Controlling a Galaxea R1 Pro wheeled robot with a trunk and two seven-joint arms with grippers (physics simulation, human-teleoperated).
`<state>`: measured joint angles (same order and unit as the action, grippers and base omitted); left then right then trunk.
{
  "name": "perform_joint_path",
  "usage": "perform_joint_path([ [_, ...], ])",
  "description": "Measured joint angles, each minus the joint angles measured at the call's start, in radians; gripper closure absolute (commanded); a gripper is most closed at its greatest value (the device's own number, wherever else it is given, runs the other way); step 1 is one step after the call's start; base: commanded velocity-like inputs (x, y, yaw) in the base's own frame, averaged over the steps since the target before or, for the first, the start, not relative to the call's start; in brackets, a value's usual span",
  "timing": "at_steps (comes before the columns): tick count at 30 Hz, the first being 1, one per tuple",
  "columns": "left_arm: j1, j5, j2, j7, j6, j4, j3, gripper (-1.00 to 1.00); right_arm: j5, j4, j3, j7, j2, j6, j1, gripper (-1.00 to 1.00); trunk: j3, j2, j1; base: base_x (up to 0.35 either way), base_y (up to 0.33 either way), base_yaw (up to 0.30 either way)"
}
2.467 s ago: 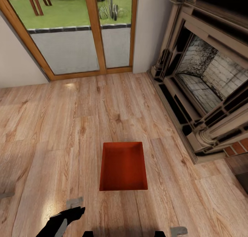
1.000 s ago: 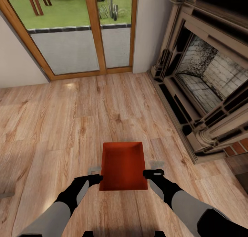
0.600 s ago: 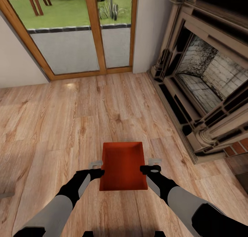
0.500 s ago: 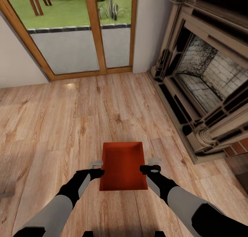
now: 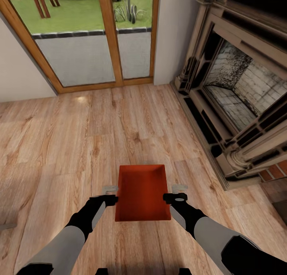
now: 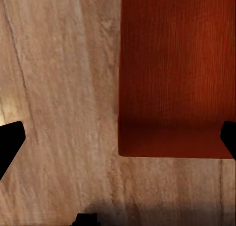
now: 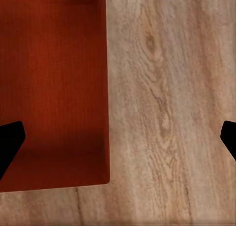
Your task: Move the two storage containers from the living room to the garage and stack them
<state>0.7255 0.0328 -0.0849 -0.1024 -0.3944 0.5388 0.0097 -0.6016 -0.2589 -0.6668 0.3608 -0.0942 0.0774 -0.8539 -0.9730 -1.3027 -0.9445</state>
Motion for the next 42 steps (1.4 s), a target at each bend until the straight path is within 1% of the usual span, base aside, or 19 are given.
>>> perform_joint_path([
  [3,0.000,0.002,-0.001,-0.036,-0.004,0.014,0.001,-1.00,0.000,0.000,-0.001,0.000,0.000,0.000,0.000,-1.00,0.000,0.000,0.000,0.000,0.000,0.000],
  [7,0.000,0.005,-0.001,-0.050,-0.009,0.032,0.003,-1.00,0.000,0.000,0.000,0.000,0.001,0.000,0.000,-1.00,0.000,0.000,0.000,0.000,0.000,0.000],
  [12,0.000,0.007,-0.001,-0.053,-0.009,0.038,0.003,-1.00,-0.001,0.000,0.000,0.000,0.001,0.001,0.000,-1.00,0.000,0.000,0.000,0.000,0.000,0.000],
  [17,0.000,0.008,0.000,-0.052,-0.006,0.041,0.003,-1.00,-0.002,0.000,0.000,0.000,0.000,0.003,0.000,-1.00,-0.016,-0.035,-0.019,0.000,0.000,0.000],
  [22,0.000,0.009,0.000,-0.052,-0.001,0.042,0.003,-1.00,-0.002,0.000,0.000,-0.001,0.000,0.004,0.000,-1.00,-0.016,-0.035,-0.019,0.000,0.000,0.000],
  [27,0.000,0.009,0.000,-0.054,0.001,0.044,0.003,-1.00,-0.001,0.000,0.002,-0.001,0.001,0.006,0.000,-1.00,-0.031,-0.070,-0.038,0.000,0.000,0.000],
  [36,0.000,0.010,-0.006,-0.045,0.002,0.070,0.003,-1.00,0.005,0.000,-0.006,-0.008,0.000,0.009,0.000,-1.00,-0.059,-0.133,-0.073,0.000,0.000,0.000],
  [38,0.000,0.010,-0.007,-0.045,0.002,0.096,0.003,-1.00,0.007,0.000,-0.010,-0.012,-0.009,0.008,0.000,-1.00,-0.060,-0.133,-0.073,0.000,0.000,0.000],
  [40,0.000,0.011,-0.007,-0.045,0.002,0.107,0.004,-1.00,0.008,0.000,-0.010,-0.012,-0.028,0.008,0.000,-1.00,-0.060,-0.133,-0.073,0.000,0.000,0.000],
  [41,0.000,0.010,-0.007,-0.044,0.002,0.116,0.003,-1.00,0.008,0.000,-0.010,-0.012,-0.048,0.007,0.000,-1.00,-0.063,-0.140,-0.077,0.000,0.000,0.000],
  [42,0.000,0.010,-0.007,-0.044,0.002,0.118,0.002,-1.00,0.008,0.000,-0.010,-0.012,-0.052,0.007,0.000,-1.00,-0.066,-0.147,-0.080,0.000,0.000,0.000],
])
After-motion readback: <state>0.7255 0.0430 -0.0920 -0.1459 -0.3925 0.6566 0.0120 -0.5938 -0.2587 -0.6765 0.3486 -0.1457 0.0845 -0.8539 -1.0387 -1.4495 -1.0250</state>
